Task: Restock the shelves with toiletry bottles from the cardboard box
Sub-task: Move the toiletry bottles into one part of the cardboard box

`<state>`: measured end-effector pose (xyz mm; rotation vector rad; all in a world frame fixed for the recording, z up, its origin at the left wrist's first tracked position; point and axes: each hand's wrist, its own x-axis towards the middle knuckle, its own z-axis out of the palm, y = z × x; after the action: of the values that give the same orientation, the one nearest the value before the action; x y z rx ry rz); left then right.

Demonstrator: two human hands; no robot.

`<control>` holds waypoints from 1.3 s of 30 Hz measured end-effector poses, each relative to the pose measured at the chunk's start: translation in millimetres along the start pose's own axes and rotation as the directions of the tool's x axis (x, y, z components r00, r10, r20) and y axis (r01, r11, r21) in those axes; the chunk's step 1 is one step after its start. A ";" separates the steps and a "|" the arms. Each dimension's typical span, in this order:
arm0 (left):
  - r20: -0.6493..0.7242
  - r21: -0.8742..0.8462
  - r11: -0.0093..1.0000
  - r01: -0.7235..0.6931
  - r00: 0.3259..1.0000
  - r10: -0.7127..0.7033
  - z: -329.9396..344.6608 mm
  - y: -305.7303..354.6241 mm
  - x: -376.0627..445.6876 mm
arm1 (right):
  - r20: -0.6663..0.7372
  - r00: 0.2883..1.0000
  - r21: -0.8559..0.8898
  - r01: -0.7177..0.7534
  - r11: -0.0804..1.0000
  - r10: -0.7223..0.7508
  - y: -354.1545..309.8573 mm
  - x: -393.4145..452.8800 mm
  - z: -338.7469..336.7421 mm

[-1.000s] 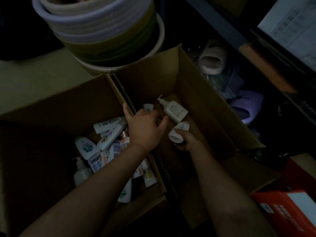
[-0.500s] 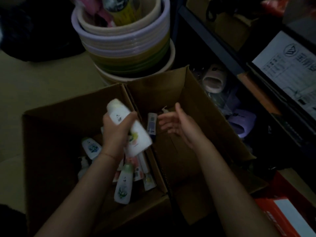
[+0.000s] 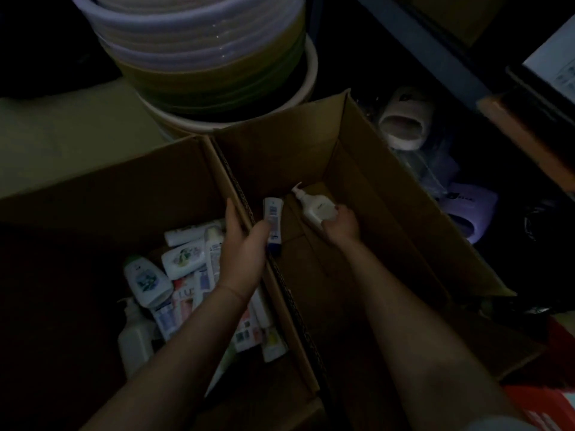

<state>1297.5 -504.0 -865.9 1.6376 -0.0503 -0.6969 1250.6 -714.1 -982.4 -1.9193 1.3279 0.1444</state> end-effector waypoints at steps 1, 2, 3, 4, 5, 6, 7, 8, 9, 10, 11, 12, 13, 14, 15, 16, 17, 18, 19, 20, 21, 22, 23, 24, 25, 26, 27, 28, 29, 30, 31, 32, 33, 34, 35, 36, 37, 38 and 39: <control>-0.010 -0.025 1.000 -0.009 1.000 0.008 0.3 -4.9 1.5 | -0.011 1.000 -0.055 0.028 0.998 -0.028 0.5 11.8 3.5; -0.015 -0.037 0.999 -0.013 1.000 0.012 -0.3 -9.0 3.2 | -0.004 0.998 -0.108 0.056 0.993 -0.056 2.2 24.4 8.5; -0.010 -0.044 0.999 -0.020 1.000 0.020 -0.2 -10.9 4.0 | 0.018 0.998 -0.156 0.069 0.985 -0.067 3.2 32.4 12.7; -0.004 -0.046 0.999 -0.028 1.000 0.027 -0.5 -11.8 4.5 | 0.038 0.997 -0.196 0.076 0.978 -0.070 5.3 40.3 18.1; 0.000 -0.046 0.998 -0.038 0.999 0.038 -1.0 -13.1 5.2 | 0.040 0.997 -0.247 0.067 0.967 -0.059 6.6 43.9 23.5; 0.001 -0.045 0.998 -0.041 0.999 0.041 -0.8 -13.4 5.6 | 0.033 0.998 -0.305 0.062 0.950 -0.054 9.1 47.4 29.4; -0.001 -0.043 0.998 -0.039 0.999 0.039 -0.4 -14.0 6.5 | 0.024 0.998 -0.372 0.060 0.926 -0.055 8.4 46.5 33.3; -0.004 -0.040 0.998 -0.039 0.999 0.039 -0.1 -15.3 7.6 | 0.012 0.998 -0.441 0.062 0.895 -0.063 8.3 46.5 37.8; -0.008 -0.037 0.998 -0.045 0.999 0.045 0.2 -16.8 8.4 | 0.004 0.999 -0.485 0.044 0.873 -0.049 6.6 44.5 39.5; -0.012 -0.032 0.998 -0.048 0.999 0.048 0.4 -17.3 8.6 | 0.004 1.000 -0.508 0.015 0.862 -0.015 4.0 40.2 38.9; -0.014 -0.027 0.998 -0.048 0.999 0.048 0.3 -17.8 8.9 | 0.023 0.999 -0.500 -0.028 0.866 0.045 0.2 33.4 36.7; -0.016 -0.022 0.999 -0.042 0.999 0.042 0.2 -18.0 9.1 | 0.070 0.994 -0.473 -0.043 0.880 0.086 -3.2 27.1 33.5; -0.014 -0.018 0.999 -0.033 0.999 0.033 -0.3 -18.1 9.2 | 0.136 0.983 -0.432 -0.053 0.900 0.123 -6.2 18.0 28.4; -0.011 -0.013 1.000 -0.025 1.000 0.024 -0.7 -17.1 9.0 | 0.204 0.970 -0.375 -0.046 0.926 0.131 -7.2 10.1 27.3; -0.007 -0.008 1.000 -0.024 1.000 0.024 -1.1 -16.3 8.7 | 0.252 0.961 -0.334 -0.026 0.942 0.116 -3.6 2.7 29.8; -0.004 0.002 1.000 -0.027 1.000 0.027 -0.9 -14.8 8.2 | 0.283 0.954 -0.302 -0.006 0.953 0.095 3.0 -3.2 34.4; -0.002 0.010 0.999 -0.033 0.999 0.034 -0.8 -13.9 7.8 | 0.304 0.950 -0.288 0.019 0.958 0.073 12.6 -9.5 39.6; 0.000 0.018 0.999 -0.028 1.000 0.028 -0.6 -11.9 6.6 | 0.323 0.945 -0.234 0.025 0.972 0.054 24.0 -16.0 43.9; -0.001 0.019 1.000 -0.015 1.000 0.015 -0.3 -9.8 5.8 | 0.335 0.939 -0.160 -0.023 0.987 0.076 29.4 -25.9 43.4; -0.002 0.018 1.000 0.008 1.000 -0.008 -0.6 -7.0 4.2 | 0.354 0.927 -0.048 -0.115 0.992 0.125 32.6 -37.8 40.2; 0.005 0.019 0.999 0.027 1.000 -0.027 -0.7 -4.8 2.8 | 0.372 0.918 0.039 -0.160 0.986 0.134 34.0 -48.6 35.1; 0.016 0.031 0.999 0.043 0.999 -0.043 -0.9 0.5 -0.4 | 0.392 0.912 0.130 -0.187 0.974 0.123 29.7 -61.2 25.5; 0.030 0.037 0.998 0.055 0.998 -0.056 -1.9 3.5 -2.6 | 0.396 0.912 0.198 -0.197 0.960 0.106 20.7 -74.5 14.0; 0.048 0.031 0.997 0.069 0.996 -0.070 -3.1 7.8 -5.4 | 0.395 0.915 0.278 -0.202 0.939 0.080 9.5 -85.0 1.6; 0.067 0.012 0.996 0.083 0.994 -0.084 -5.0 9.1 -6.3 | 0.368 0.929 0.324 -0.177 0.929 0.049 -3.5 -95.4 -13.5; 0.087 0.006 0.994 0.109 0.990 -0.109 -7.2 11.5 -7.9 | 0.319 0.948 0.360 -0.126 0.924 0.005 -19.5 -107.2 -31.1; 0.101 0.006 0.990 0.138 0.985 -0.137 -10.0 12.7 -8.9 | 0.279 0.959 0.368 -0.065 0.928 -0.043 -36.3 -120.8 -48.9; 0.106 0.010 0.986 0.169 0.980 -0.169 -13.9 16.3 -13.7 | 0.249 0.963 0.375 0.006 0.927 -0.106 -52.9 -137.0 -66.0; 0.106 -0.005 0.983 0.186 0.977 -0.184 -19.9 18.9 -19.8 | 0.226 0.957 0.386 0.083 0.919 -0.181 -68.4 -154.5 -80.4; 0.090 -0.046 0.980 0.195 0.978 -0.190 -27.0 28.1 -31.7 | 0.203 0.942 0.416 0.165 0.894 -0.268 -82.8 -173.1 -89.9; 0.062 -0.111 0.974 0.197 0.980 -0.191 -35.4 36.6 -42.7 | 0.189 0.918 0.433 0.240 0.869 -0.348 -96.3 -192.0 -95.7; 0.048 -0.199 0.963 0.182 0.983 -0.176 -44.6 42.8 -52.7 | 0.196 0.892 0.444 0.290 0.848 -0.408 -109.0 -210.1 -97.4; 0.058 -0.272 0.952 0.143 0.990 -0.132 -55.1 45.0 -59.1 | 0.223 0.860 0.454 0.325 0.829 -0.459 -119.9 -225.8 -94.8; 0.071 -0.306 0.948 0.090 0.995 -0.072 -66.9 47.3 -65.4 | 0.255 0.819 0.469 0.360 0.807 -0.514 -128.2 -238.0 -88.7; 0.062 -0.344 0.938 0.029 0.998 -0.008 -80.0 47.0 -68.8 | 0.276 0.782 0.463 0.401 0.790 -0.559 -132.8 -247.5 -81.1; 0.050 -0.377 0.926 0.013 0.999 0.007 -92.0 42.9 -69.1 | 0.259 0.756 0.429 0.468 0.773 -0.601 -135.3 -253.1 -72.9; 0.021 -0.407 0.913 0.037 0.999 -0.031 -103.2 35.6 -67.3 | 0.206 0.739 0.354 0.555 0.753 -0.642 -136.5 -254.8 -66.2; -0.013 -0.417 0.906 0.077 0.996 -0.090 -114.3 27.6 -64.0 | 0.134 0.727 0.239 0.636 0.734 -0.673 -134.2 -249.9 -60.2; -0.074 -0.385 0.916 0.109 0.986 -0.148 -125.3 14.8 -57.8 | 0.061 0.720 0.108 0.684 0.722 -0.691 -132.4 -243.1 -56.0</control>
<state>1313.7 -372.1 -826.0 1.3056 0.2559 -0.6745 1234.3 -549.7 -753.4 -2.1775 0.4659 -0.1892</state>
